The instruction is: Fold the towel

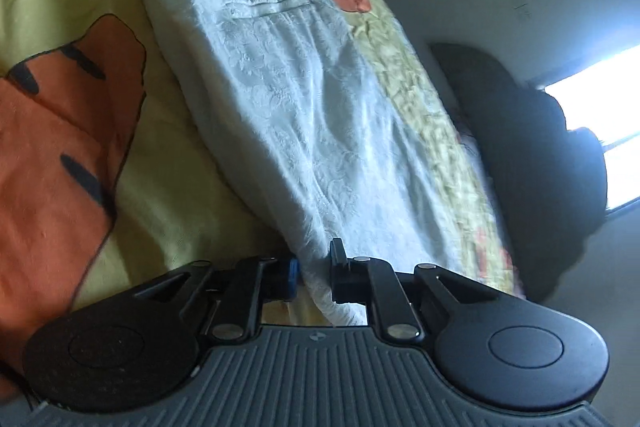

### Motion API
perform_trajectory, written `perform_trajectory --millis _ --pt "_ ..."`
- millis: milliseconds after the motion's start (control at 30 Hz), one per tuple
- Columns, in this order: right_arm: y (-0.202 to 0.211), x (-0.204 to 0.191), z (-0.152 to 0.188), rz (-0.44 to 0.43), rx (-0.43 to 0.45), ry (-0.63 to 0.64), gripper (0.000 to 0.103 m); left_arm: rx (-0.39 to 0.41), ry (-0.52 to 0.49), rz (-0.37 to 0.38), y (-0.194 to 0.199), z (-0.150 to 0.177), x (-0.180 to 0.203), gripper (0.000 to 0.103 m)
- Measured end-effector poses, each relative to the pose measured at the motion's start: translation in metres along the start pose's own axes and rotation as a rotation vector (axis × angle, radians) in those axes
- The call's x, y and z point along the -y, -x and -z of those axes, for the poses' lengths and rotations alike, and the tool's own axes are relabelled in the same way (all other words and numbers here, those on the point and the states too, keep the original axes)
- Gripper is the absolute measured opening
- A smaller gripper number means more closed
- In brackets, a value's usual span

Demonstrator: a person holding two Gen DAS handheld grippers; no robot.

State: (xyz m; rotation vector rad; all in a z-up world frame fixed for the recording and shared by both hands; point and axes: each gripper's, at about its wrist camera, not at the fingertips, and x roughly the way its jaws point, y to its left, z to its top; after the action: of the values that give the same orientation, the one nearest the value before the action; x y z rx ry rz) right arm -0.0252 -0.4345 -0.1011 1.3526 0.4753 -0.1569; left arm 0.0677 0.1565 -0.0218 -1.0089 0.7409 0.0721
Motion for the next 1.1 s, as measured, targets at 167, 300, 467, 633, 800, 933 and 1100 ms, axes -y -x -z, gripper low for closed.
perform_trajectory --millis 167,300,467,633,800,933,1100 --pt "0.003 0.01 -0.001 -0.028 -0.007 -0.02 0.013 0.148 0.177 -0.032 0.028 -0.025 -0.025 0.034" --pt "0.005 0.015 -0.002 -0.03 -0.003 -0.032 0.013 0.266 0.208 -0.075 0.037 -0.065 -0.04 0.053" --pt "0.004 0.014 -0.001 -0.035 -0.002 -0.049 0.013 0.283 0.243 -0.011 0.023 -0.11 -0.058 0.062" --pt "0.003 -0.005 -0.001 -0.004 0.024 -0.003 0.011 0.338 0.092 -0.166 0.027 -0.112 -0.041 0.009" --pt "0.027 -0.035 -0.007 -0.056 0.032 0.05 0.01 0.342 0.023 -0.146 0.066 -0.107 -0.019 0.009" --pt "0.033 -0.018 -0.004 -0.023 -0.005 0.035 0.01 0.288 0.04 -0.184 0.075 -0.104 -0.042 0.009" --pt "0.018 0.014 0.004 -0.014 -0.016 -0.043 0.01 0.279 -0.042 -0.23 0.053 -0.096 -0.056 0.013"
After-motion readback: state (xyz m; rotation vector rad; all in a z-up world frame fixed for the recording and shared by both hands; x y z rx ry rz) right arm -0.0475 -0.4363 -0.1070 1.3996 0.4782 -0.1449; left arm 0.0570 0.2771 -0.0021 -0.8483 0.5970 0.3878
